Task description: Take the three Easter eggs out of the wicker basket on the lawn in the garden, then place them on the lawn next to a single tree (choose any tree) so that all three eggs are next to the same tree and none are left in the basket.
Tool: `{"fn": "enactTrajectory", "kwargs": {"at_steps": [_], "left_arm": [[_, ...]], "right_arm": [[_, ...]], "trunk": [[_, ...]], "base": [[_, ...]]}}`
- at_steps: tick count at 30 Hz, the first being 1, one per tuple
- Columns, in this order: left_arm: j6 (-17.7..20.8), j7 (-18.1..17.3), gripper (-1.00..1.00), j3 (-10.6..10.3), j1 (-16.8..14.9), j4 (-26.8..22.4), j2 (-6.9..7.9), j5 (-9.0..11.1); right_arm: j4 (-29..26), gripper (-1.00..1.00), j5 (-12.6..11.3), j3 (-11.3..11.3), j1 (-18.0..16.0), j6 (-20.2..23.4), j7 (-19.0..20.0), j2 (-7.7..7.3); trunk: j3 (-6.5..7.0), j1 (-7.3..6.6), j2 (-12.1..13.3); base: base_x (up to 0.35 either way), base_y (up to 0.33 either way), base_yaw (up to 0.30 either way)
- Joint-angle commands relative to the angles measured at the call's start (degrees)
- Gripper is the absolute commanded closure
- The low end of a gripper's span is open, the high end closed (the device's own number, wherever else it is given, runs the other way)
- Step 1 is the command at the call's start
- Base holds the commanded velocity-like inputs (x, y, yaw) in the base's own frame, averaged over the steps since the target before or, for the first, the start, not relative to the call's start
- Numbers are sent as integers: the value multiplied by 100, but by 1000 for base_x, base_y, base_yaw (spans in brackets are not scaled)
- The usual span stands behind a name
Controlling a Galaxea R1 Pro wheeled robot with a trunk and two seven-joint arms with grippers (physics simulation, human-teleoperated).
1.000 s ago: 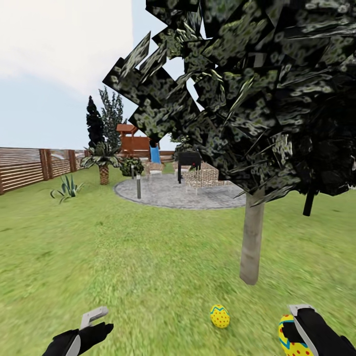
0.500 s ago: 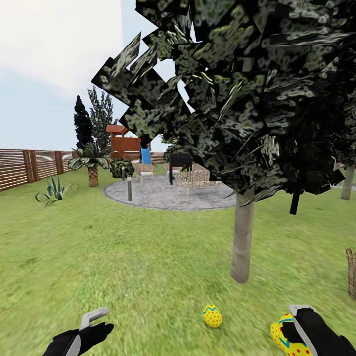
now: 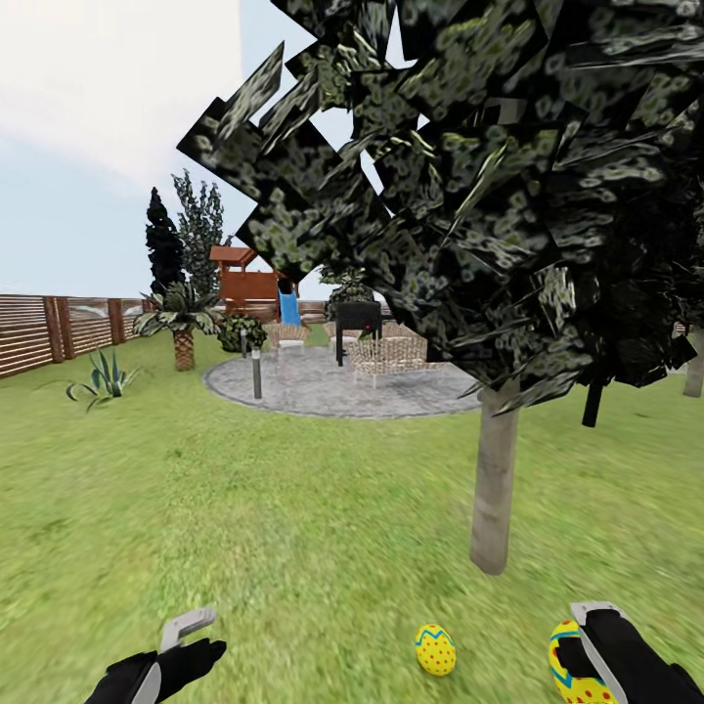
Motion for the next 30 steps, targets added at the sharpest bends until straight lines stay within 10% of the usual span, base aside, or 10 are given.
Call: {"fn": "enactTrajectory", "kwargs": {"at_steps": [1,30], "left_arm": [[38,-19,-100,20,-3,-6,-2,30],[-10,-16,-100,20,-3,-10,-2,29]], "right_arm": [[-10,100,3,-10,-3,29,-10,6],[-12,100,-5,-11,0,20,-9,46]], "trunk": [[-7,3,-4],[-3,3,-4]], "base": [[288,153,0],[17,9,0]]}}
